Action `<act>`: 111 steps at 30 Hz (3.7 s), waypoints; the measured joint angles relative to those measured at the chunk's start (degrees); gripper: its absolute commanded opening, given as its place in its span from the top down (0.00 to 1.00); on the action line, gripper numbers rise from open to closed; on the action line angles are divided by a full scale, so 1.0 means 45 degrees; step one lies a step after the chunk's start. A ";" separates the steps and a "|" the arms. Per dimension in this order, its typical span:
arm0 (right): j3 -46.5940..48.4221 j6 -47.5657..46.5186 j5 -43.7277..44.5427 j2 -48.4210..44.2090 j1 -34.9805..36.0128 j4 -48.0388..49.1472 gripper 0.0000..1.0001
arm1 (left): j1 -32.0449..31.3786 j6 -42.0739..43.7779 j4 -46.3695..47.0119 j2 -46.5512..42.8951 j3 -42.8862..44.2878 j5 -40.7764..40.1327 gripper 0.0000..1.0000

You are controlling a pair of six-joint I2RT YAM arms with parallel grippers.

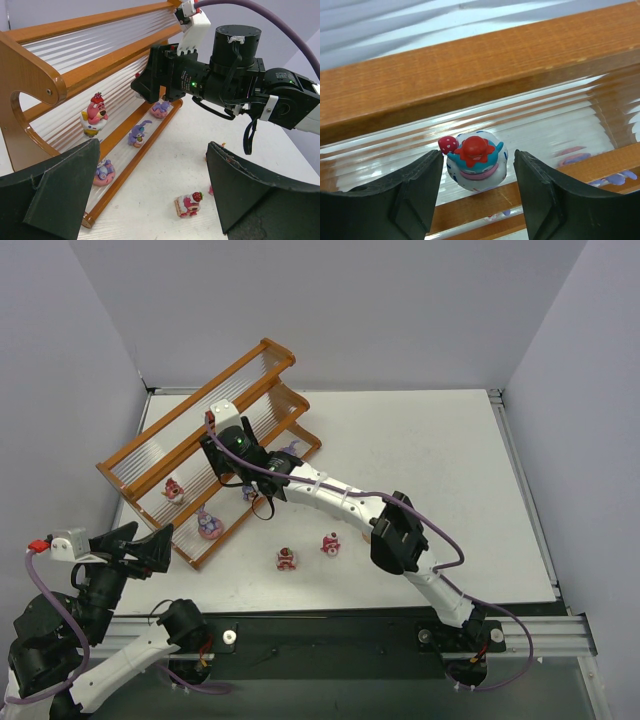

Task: Place and organize the plastic toys onto the shelf

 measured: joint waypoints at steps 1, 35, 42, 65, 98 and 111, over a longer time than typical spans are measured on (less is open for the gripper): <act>0.0000 0.0000 0.0015 0.0000 0.0005 0.0015 0.39 | 0.0000 0.0000 -0.0005 0.0000 0.0000 -0.0005 0.03; -0.7980 -0.0175 0.0578 -0.5615 0.0602 0.2691 0.37 | 0.0000 -0.0544 -0.0525 0.0000 0.0641 0.0087 0.03; -1.1438 0.1826 0.1413 -0.8762 0.0189 0.1851 0.80 | -0.0029 -0.0743 -0.0520 0.0000 0.0393 0.0335 0.03; -1.4280 0.4609 0.0209 -0.7116 -0.1656 0.1336 1.00 | -0.0102 -0.1258 -0.0214 0.0141 -0.1054 0.0860 0.03; -1.5586 0.5285 0.1787 -0.7621 -0.1739 0.0981 1.00 | -0.0107 -0.1331 -0.0214 0.0141 -0.1078 0.0889 0.03; -1.5999 0.7261 0.2773 -0.9058 -0.2569 -0.0257 0.44 | -0.0107 -0.1331 -0.0209 0.0151 -0.1078 0.0981 0.03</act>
